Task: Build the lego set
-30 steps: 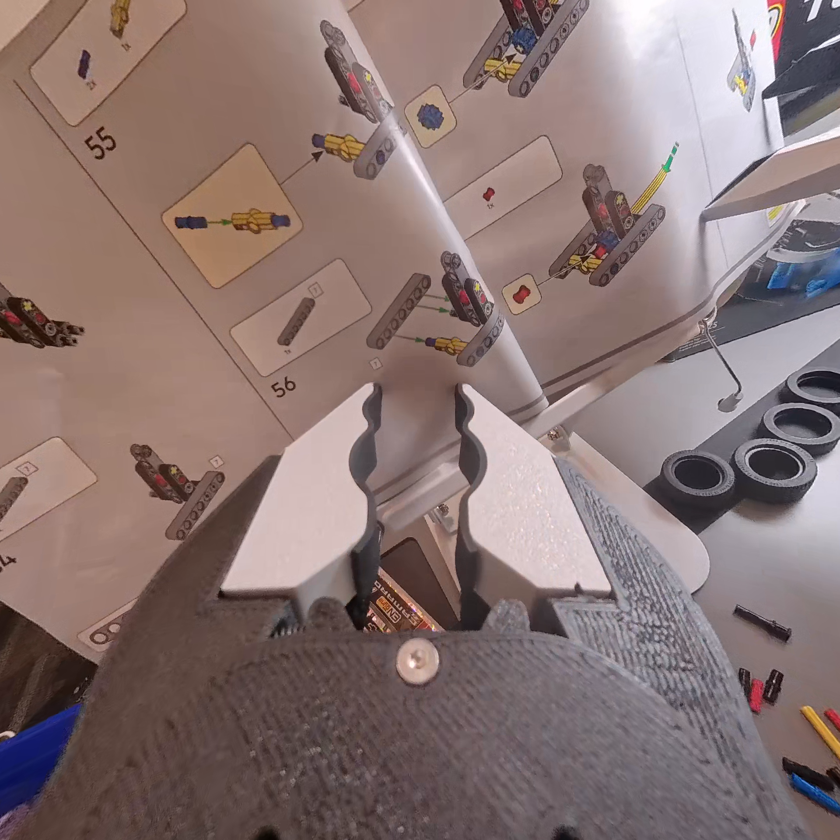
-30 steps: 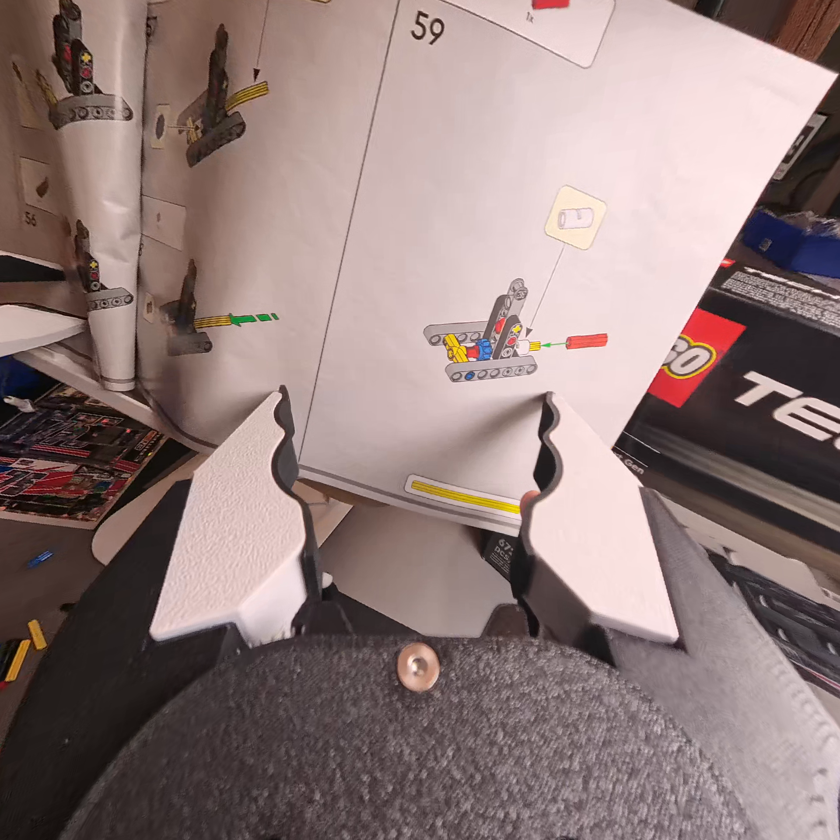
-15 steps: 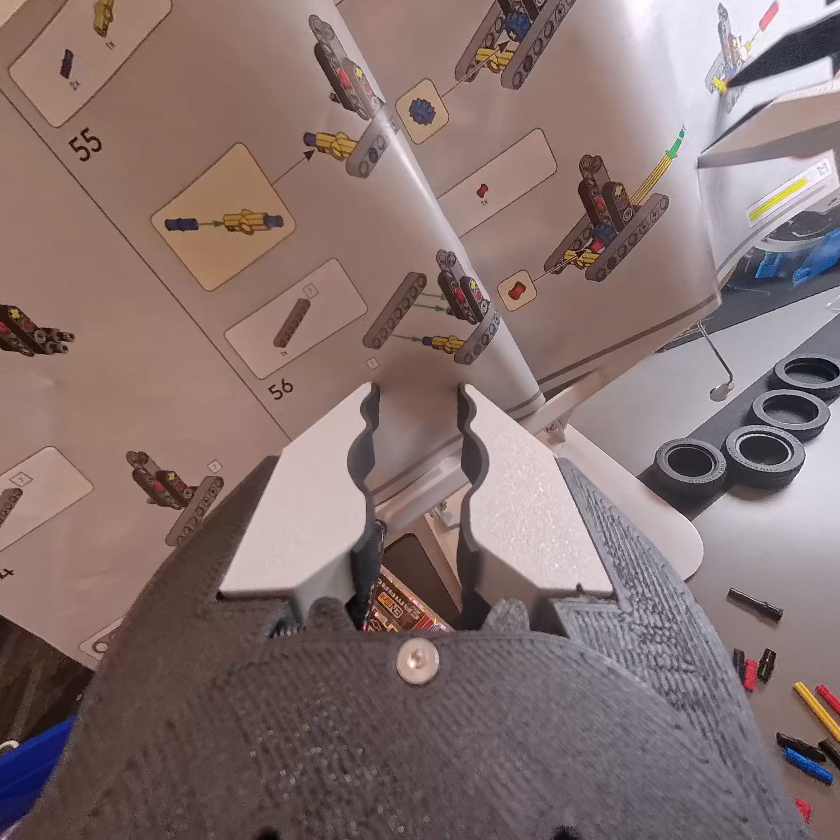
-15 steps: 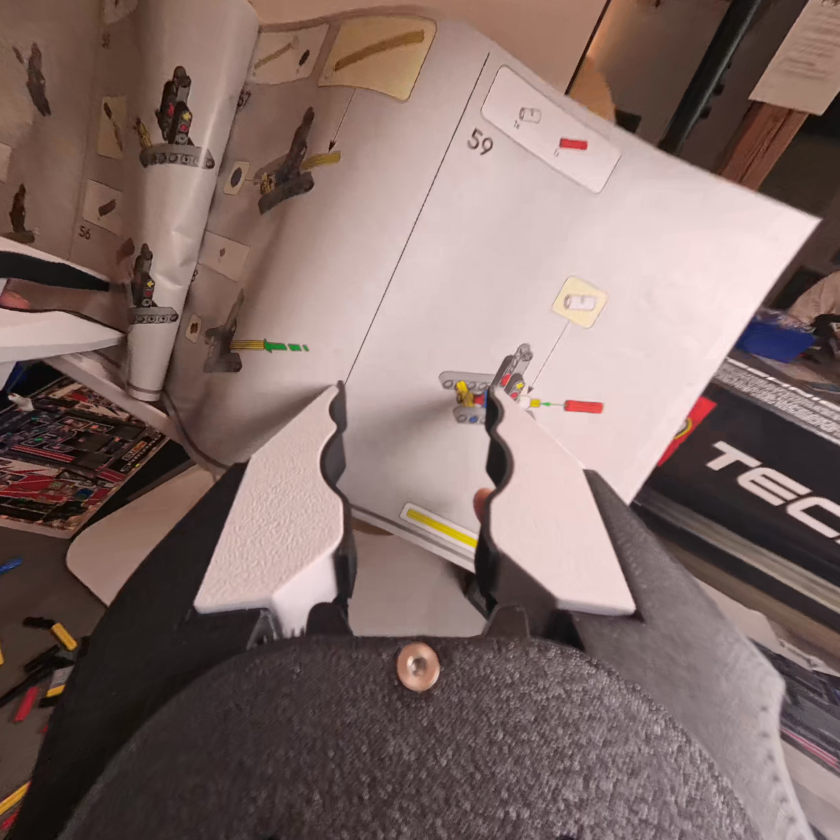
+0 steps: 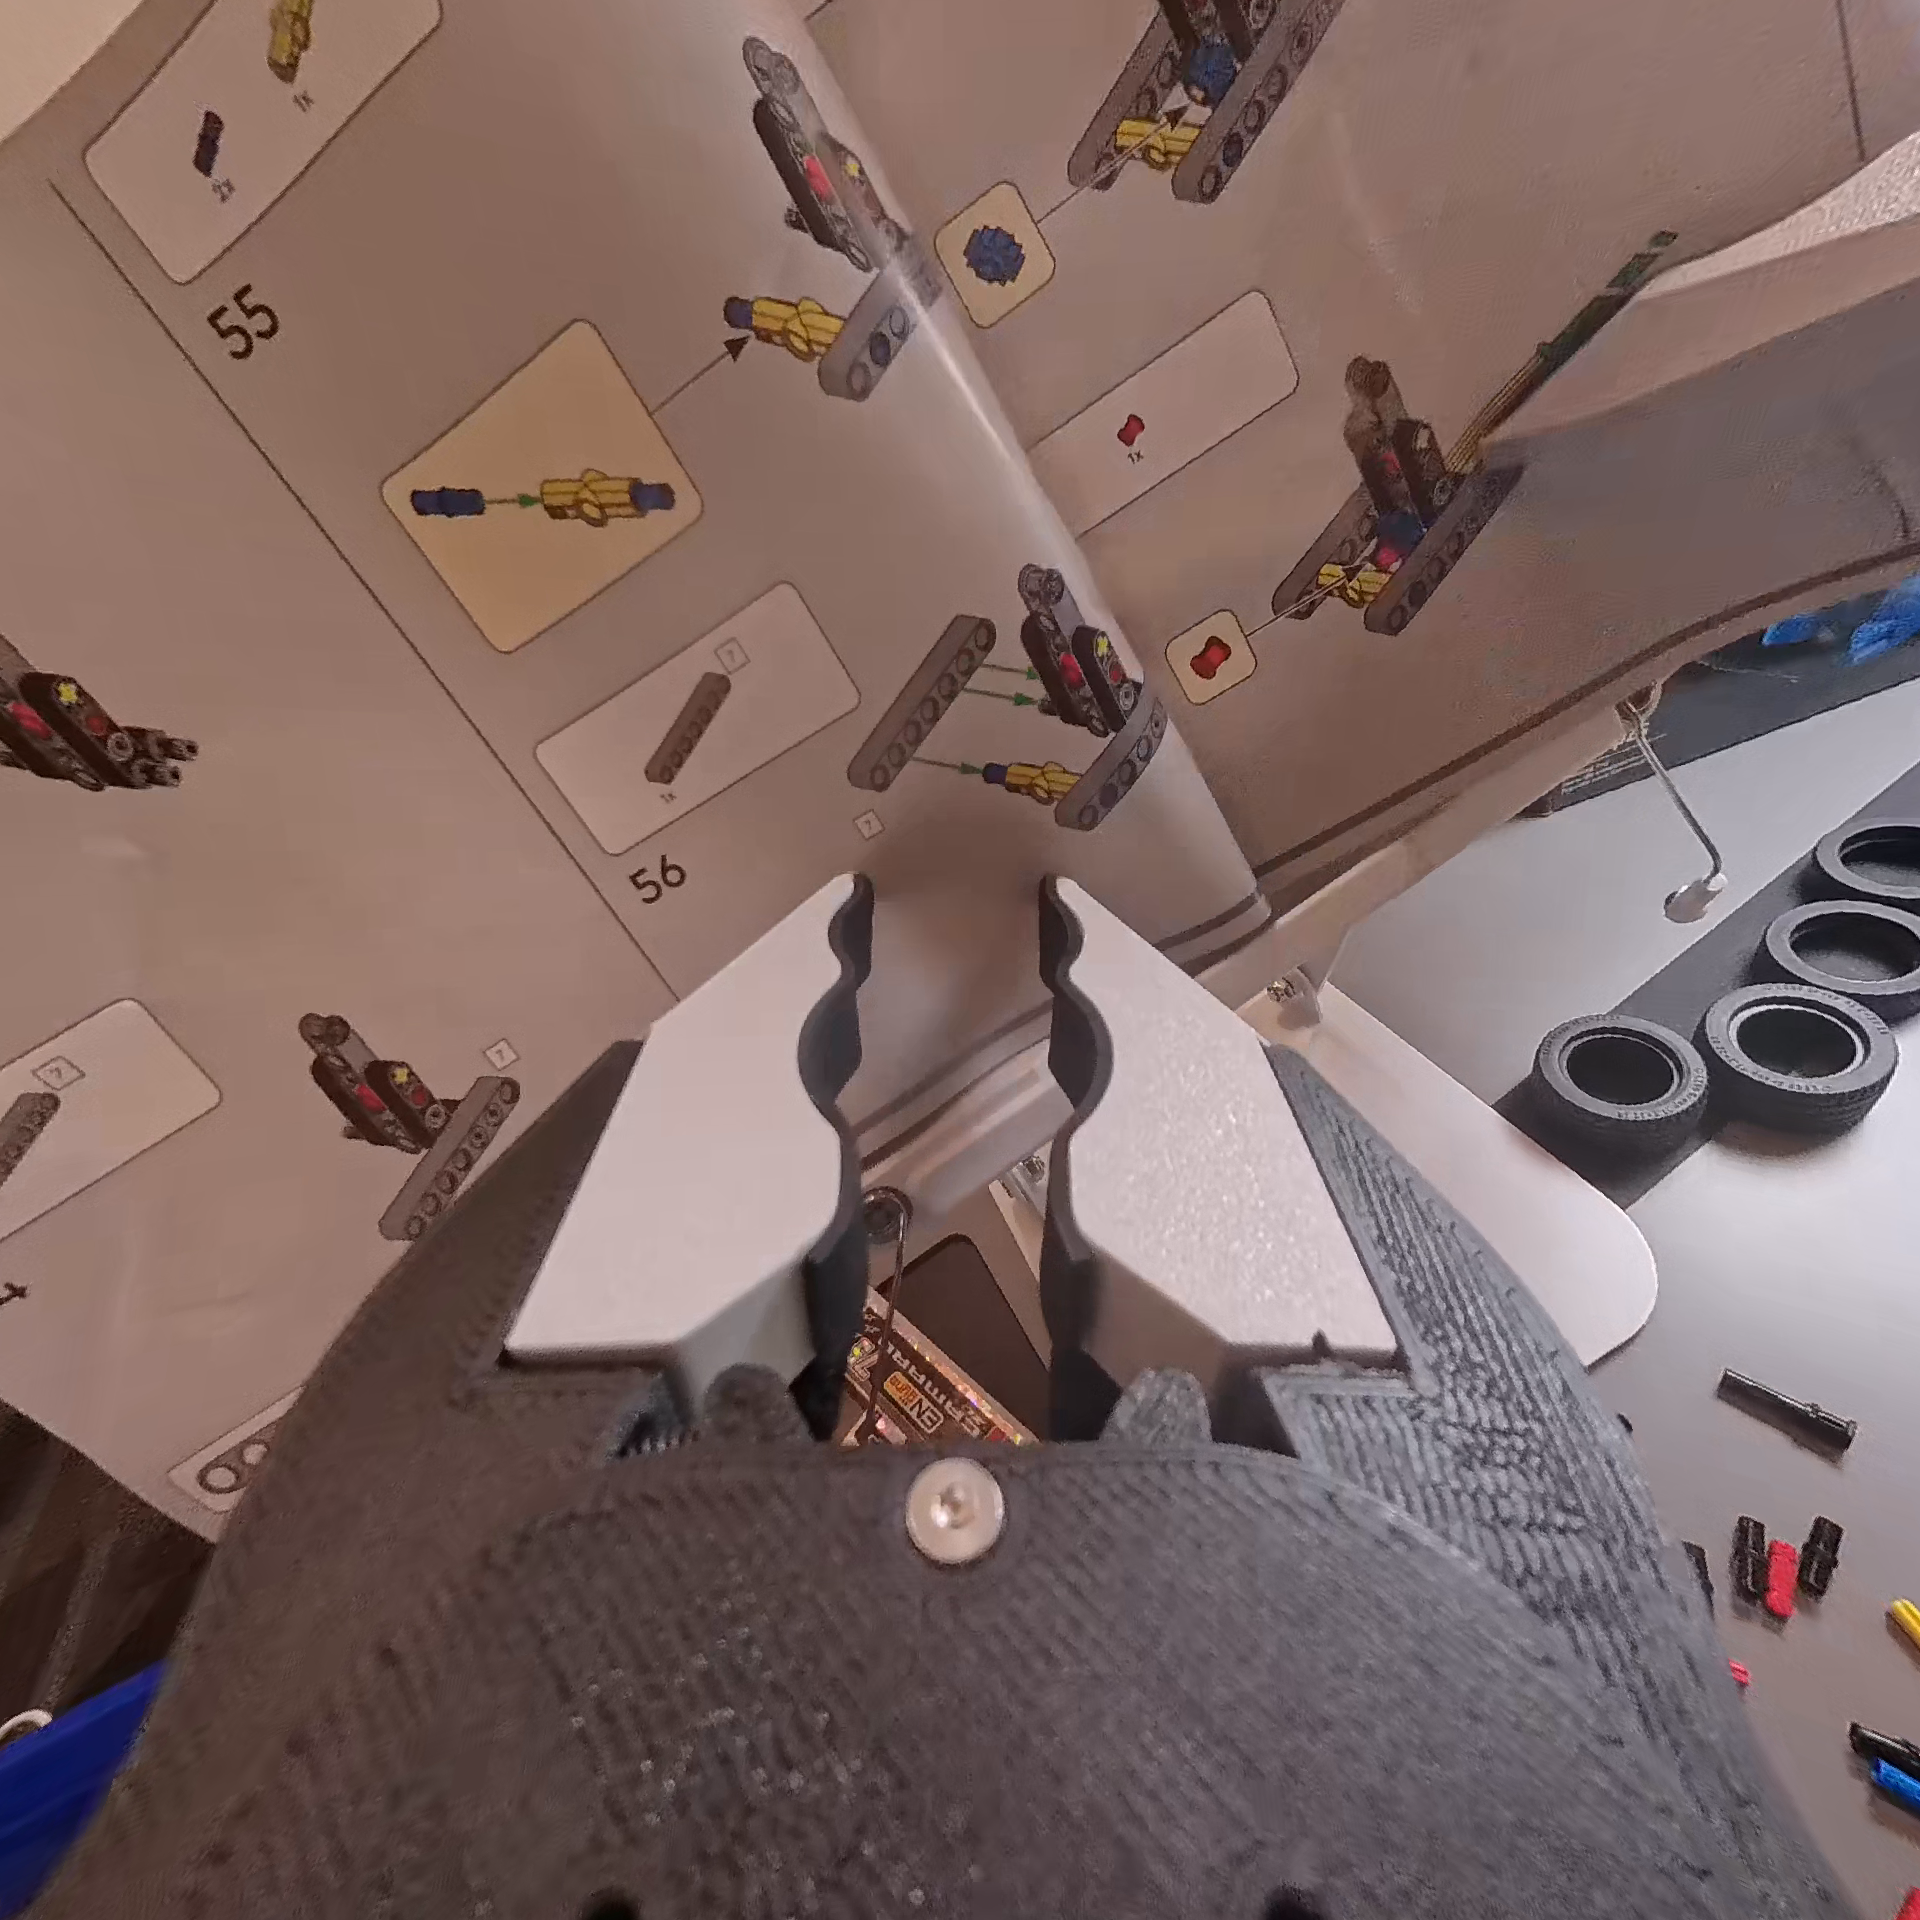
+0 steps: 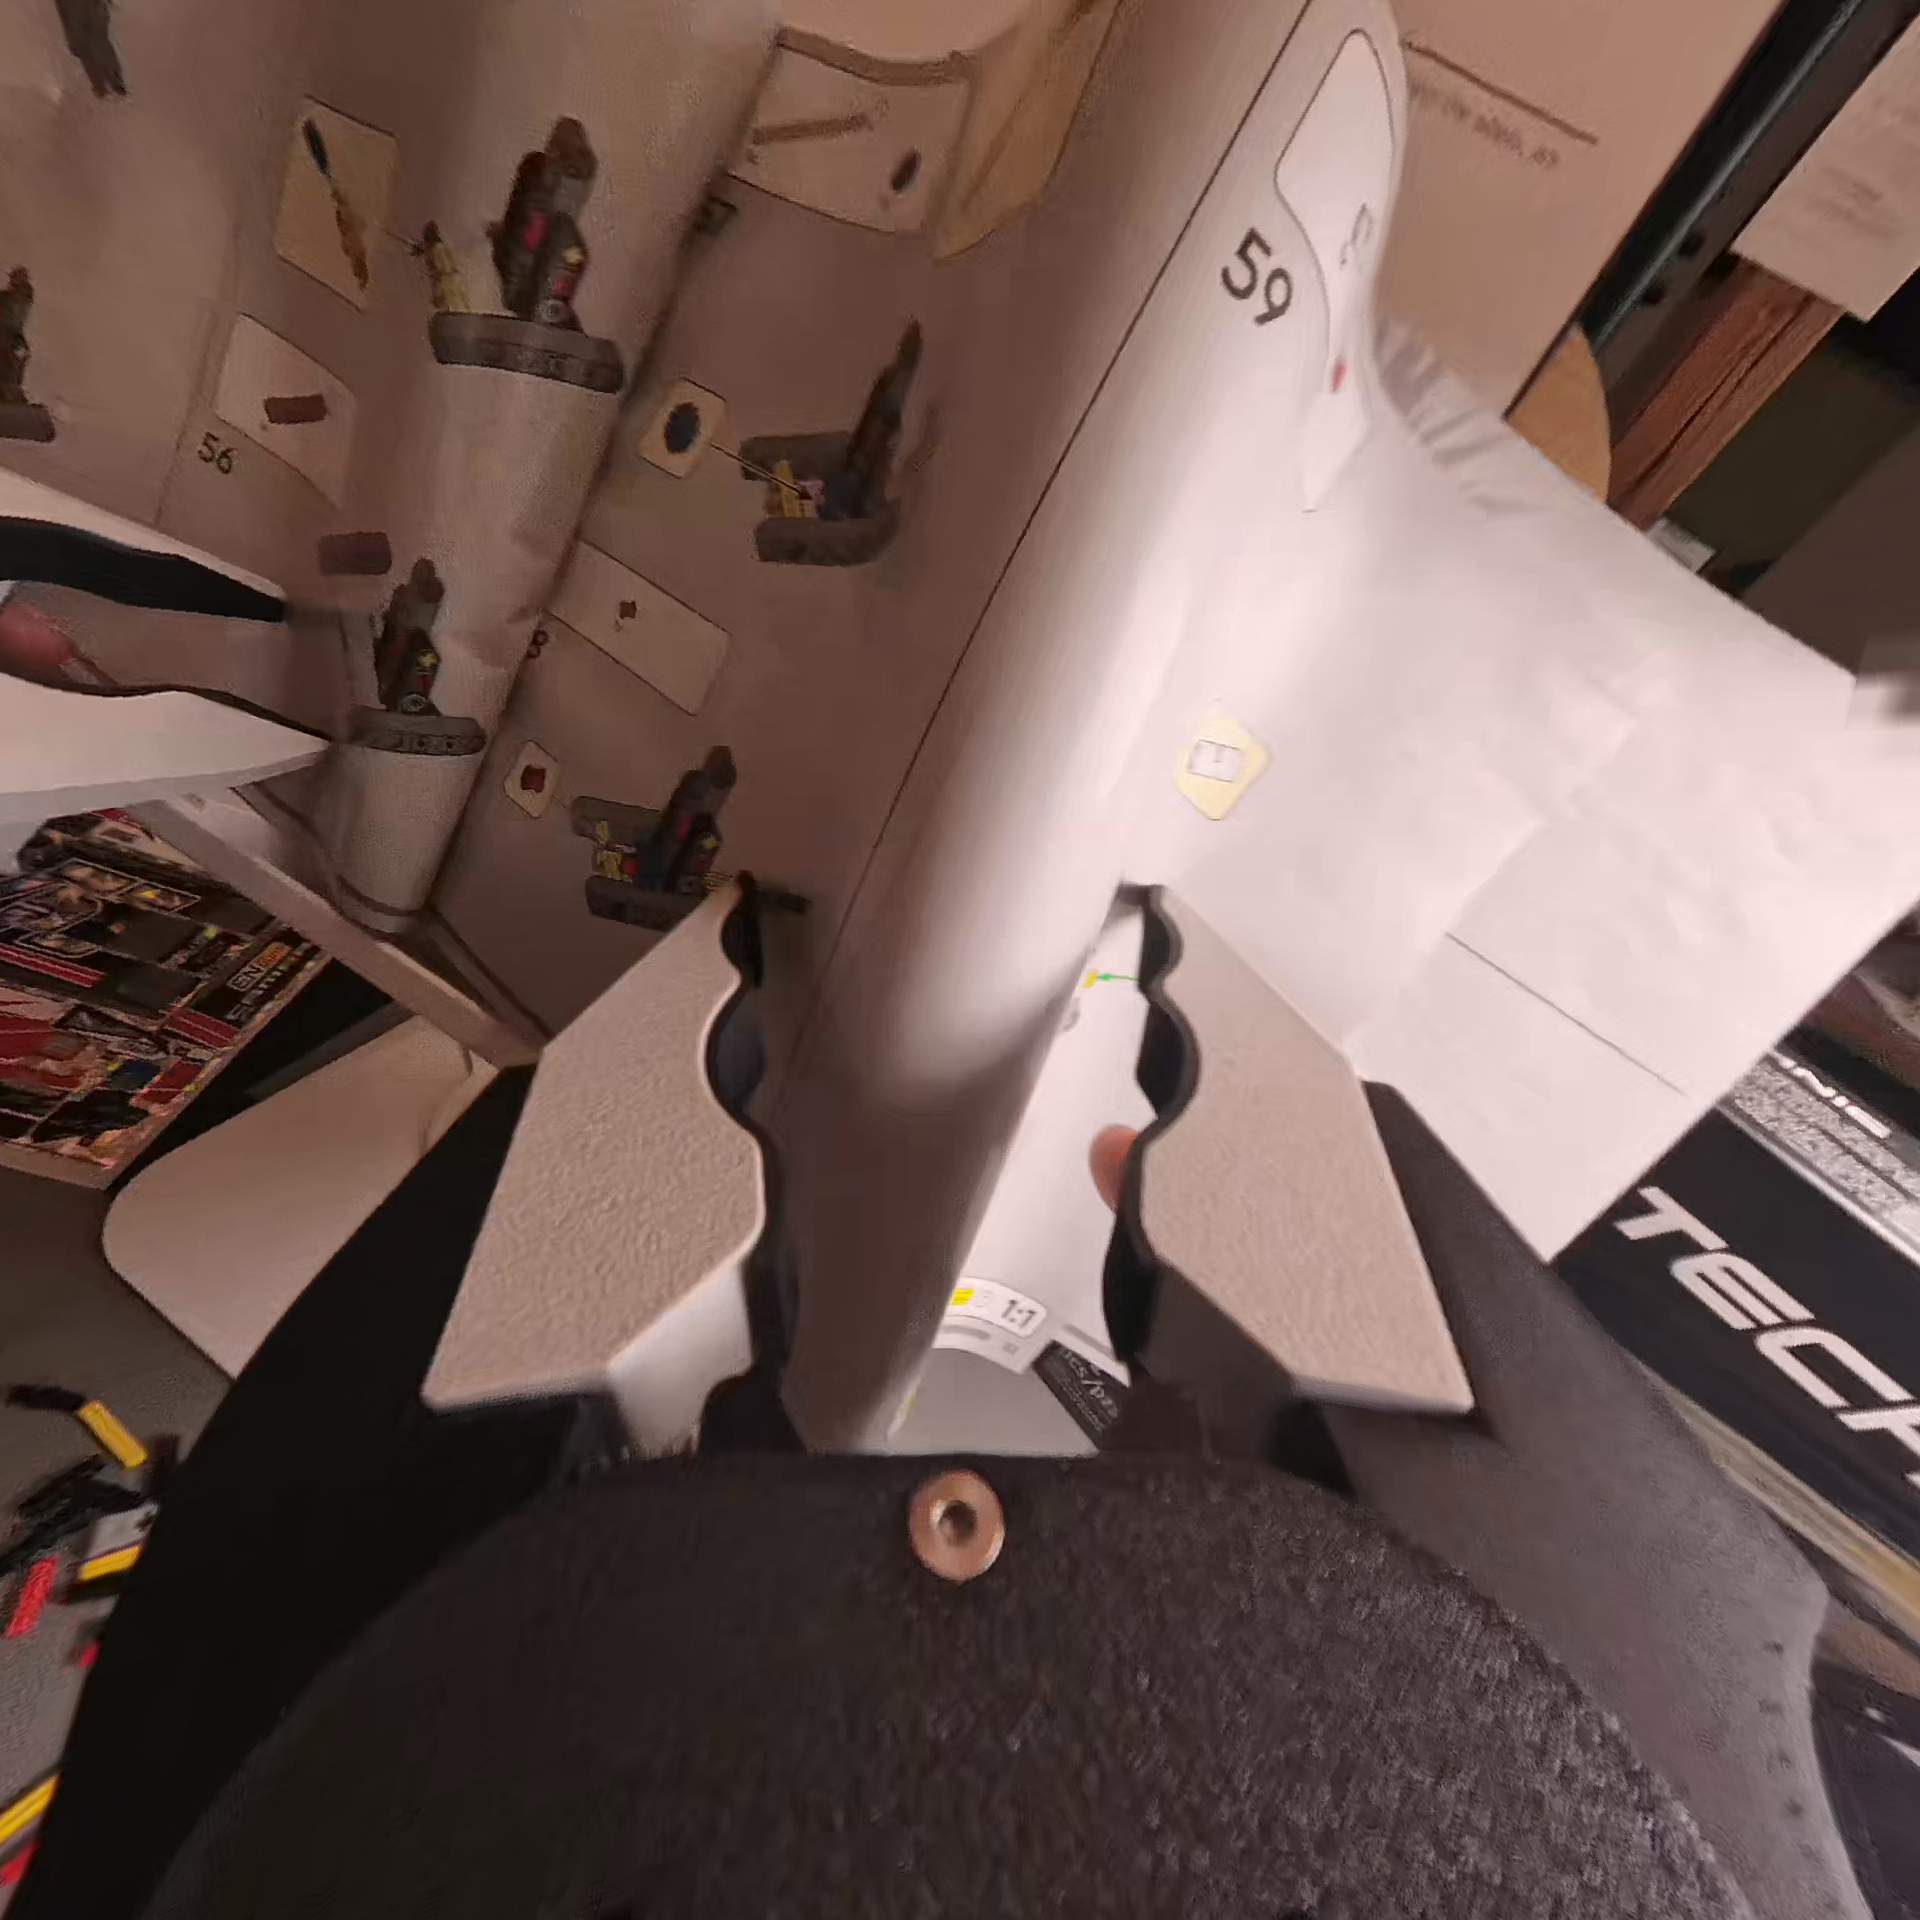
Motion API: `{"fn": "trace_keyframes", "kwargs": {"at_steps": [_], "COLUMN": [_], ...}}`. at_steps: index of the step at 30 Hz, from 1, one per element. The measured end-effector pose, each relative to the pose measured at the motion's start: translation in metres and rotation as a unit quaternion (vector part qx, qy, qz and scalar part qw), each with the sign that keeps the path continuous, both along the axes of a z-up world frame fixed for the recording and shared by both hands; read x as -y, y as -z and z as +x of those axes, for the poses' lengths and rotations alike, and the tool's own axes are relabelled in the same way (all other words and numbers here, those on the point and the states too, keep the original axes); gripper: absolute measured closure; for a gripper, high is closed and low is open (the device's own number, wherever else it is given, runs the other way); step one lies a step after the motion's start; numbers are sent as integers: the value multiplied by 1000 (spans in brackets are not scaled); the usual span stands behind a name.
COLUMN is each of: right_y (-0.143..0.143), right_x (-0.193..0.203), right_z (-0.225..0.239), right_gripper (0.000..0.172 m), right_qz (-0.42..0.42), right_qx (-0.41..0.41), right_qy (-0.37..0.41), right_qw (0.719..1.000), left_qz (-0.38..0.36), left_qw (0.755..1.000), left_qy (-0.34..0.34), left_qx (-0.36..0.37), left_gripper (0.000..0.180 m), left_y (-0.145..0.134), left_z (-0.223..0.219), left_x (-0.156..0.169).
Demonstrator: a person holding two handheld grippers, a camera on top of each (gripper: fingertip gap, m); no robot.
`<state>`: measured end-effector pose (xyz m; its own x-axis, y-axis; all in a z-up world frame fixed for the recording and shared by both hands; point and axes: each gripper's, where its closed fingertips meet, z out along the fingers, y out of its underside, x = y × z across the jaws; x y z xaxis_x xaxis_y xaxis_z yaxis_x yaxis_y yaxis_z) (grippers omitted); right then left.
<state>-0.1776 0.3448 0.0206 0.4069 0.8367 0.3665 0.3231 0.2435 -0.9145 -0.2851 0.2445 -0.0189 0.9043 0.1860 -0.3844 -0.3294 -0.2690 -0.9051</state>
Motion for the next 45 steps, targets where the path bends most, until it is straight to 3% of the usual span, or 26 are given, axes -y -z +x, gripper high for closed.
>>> {"fn": "trace_keyframes", "kwargs": {"at_steps": [7,9,13,16,19,22,25,27,29,31,33,35,36,39,41,42,45], "right_y": [-5,3,18,18,12,4,1,1,5,14,24,24,23,23,26,27,26], "right_x": [24,34,48,65,83,106,133,153,173,189,201,206,206,196,198,201,211], "right_z": [17,28,48,59,66,56,36,20,3,-10,-17,-15,-12,-8,-9,-9,-6], "right_gripper": [113,123,123,126,138,144,145,148,149,141,135,135,135,137,138,138,136], "right_qz": [72,67,56,29,47,123,247,336,412,454,443,407,389,367,392,404,425], "right_qx": [-4,-4,0,-32,-57,-50,-19,0,18,36,43,23,10,4,14,21,26], "right_qy": [12,-4,-29,-76,-106,-123,-132,-136,-146,-160,-186,-202,-207,-200,-201,-202,-204], "right_qw": [997,998,998,996,992,984,960,932,899,876,876,890,898,908,898,892,882], "left_qz": [-18,-17,-12,-2,17,63,122,129,112,110,117,96,93,98,79,72,65], "left_qw": [1000,999,999,998,992,955,866,835,853,881,889,886,884,879,879,890,917], "left_qy": [12,19,25,37,91,206,302,318,282,226,213,230,237,271,284,272,238], "left_qx": [16,27,44,54,81,204,380,431,425,400,388,392,393,380,375,358,312], "left_gripper": [142,142,141,140,138,134,121,113,115,142,165,174,170,127,119,127,171], "left_y": [2,1,-2,-8,-19,-44,-89,-103,-96,-85,-81,-74,-72,-76,-74,-71,-65], "left_z": [-1,-2,-3,4,31,81,107,105,92,71,61,63,65,78,89,89,82], "left_x": [13,17,24,28,32,38,54,59,57,56,59,62,63,63,58,54,45]}}
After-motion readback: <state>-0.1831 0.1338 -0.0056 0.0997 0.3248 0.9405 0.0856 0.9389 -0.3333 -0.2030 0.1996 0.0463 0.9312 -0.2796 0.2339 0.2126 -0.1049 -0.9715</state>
